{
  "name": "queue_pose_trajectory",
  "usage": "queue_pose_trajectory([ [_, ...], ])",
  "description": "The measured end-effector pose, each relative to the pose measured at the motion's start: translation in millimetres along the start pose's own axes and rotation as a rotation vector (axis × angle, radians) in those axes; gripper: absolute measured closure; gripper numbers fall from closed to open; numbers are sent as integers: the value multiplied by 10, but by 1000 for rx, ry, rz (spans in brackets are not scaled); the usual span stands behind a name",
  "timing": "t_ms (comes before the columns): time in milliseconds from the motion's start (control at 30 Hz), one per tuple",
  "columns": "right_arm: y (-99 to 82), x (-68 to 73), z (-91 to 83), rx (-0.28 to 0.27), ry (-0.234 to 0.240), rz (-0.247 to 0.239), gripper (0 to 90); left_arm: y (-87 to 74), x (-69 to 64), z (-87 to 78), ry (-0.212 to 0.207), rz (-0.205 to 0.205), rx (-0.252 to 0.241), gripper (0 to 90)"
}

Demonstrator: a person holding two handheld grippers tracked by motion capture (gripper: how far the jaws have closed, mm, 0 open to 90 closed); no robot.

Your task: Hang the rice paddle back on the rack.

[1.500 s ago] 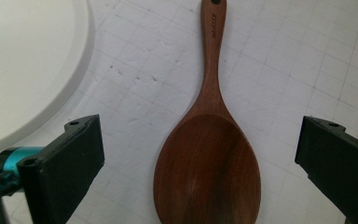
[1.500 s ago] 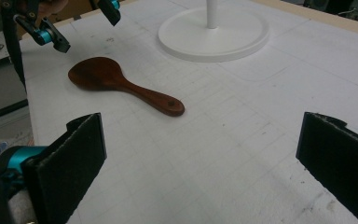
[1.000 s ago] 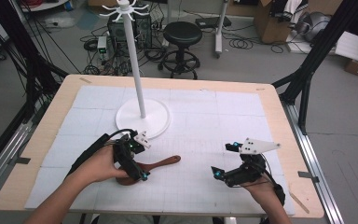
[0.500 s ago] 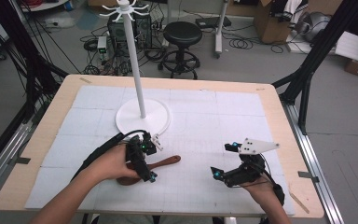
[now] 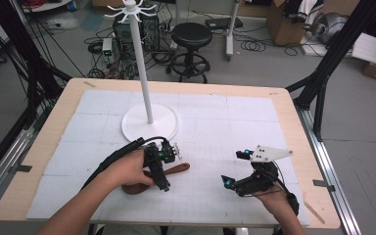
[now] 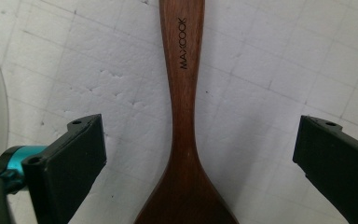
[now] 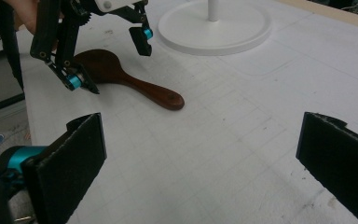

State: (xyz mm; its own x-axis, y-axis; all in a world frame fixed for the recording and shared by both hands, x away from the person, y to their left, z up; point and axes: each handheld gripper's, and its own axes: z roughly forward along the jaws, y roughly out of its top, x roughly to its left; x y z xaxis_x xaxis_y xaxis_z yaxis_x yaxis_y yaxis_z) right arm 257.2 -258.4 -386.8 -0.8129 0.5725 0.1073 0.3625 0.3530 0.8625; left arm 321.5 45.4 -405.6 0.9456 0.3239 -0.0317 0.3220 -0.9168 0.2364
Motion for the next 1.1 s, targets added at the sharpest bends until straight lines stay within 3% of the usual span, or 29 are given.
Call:
queue_pose_trajectory([
  [333, -13, -18, 4, 5, 3, -3, 4, 59, 42, 62, -17, -21, 59, 131],
  [567, -20, -12, 19, 17, 9, -7, 5, 72, 47, 108, -26, -5, 108, 241],
  [733, -19, -8, 22, 19, 11, -6, 5, 72, 64, 102, -20, -21, 121, 328],
  [1100, -21, -10, 20, 17, 12, -10, 5, 86, 99, 126, -9, -37, 148, 418],
])
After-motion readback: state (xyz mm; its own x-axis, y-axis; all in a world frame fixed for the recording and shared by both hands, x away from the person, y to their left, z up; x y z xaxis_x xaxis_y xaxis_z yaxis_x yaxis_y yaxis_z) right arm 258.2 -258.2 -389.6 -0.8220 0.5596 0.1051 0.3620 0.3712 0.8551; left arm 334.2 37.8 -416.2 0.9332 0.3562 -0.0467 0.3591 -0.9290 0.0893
